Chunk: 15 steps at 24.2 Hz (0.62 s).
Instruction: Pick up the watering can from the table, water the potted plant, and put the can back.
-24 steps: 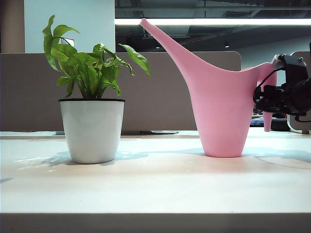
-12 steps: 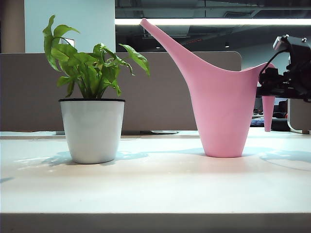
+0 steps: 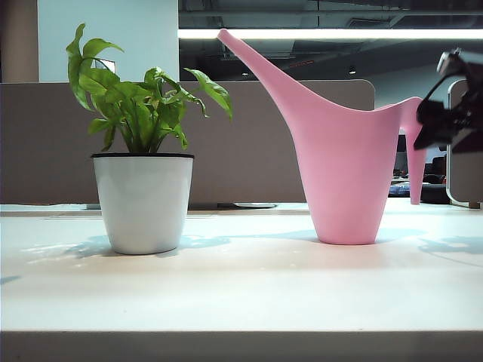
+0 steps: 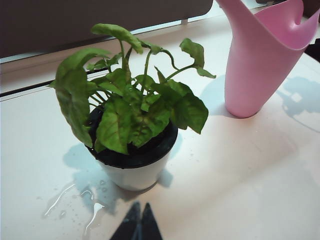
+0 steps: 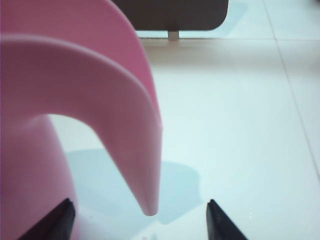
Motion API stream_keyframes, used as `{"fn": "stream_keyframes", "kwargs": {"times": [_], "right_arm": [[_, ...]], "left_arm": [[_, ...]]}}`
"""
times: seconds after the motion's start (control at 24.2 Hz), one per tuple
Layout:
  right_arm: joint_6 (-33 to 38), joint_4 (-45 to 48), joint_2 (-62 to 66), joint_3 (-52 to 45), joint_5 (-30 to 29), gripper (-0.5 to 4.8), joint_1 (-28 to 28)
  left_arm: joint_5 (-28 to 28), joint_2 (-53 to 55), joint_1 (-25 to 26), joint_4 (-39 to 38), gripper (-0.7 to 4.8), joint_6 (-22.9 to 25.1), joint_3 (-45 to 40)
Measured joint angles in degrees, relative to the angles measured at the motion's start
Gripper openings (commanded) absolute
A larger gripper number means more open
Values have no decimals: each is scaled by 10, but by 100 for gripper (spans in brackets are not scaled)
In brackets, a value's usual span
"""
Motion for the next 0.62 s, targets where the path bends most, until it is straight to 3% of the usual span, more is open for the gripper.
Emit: {"fn": "stream_keyframes", "kwargs": {"times": [0.04,0.12,0.17,0.33,0.41,0.62], "right_arm": [[0,-2,-11,-3,0,285,0],[0,-20,-86,-36,4,150,-2],[0,-28,-112,-45,4,120,0],[5,-86,-205,-54,-11,101,0],[18,-152,-309,-54,-43,52,2],[24,-224,-455,-54,-46,-8,3]], "left_arm": [[0,0,0,0,-6,0,0],[0,-3,0,-1,-6,0,0],[0,-7,0,-1,-6,0,0],[0,-15,0,6,-6,0,0],[0,-15,0,23,-6,9,0],[0,-17,0,65,-6,13,-16]]}}
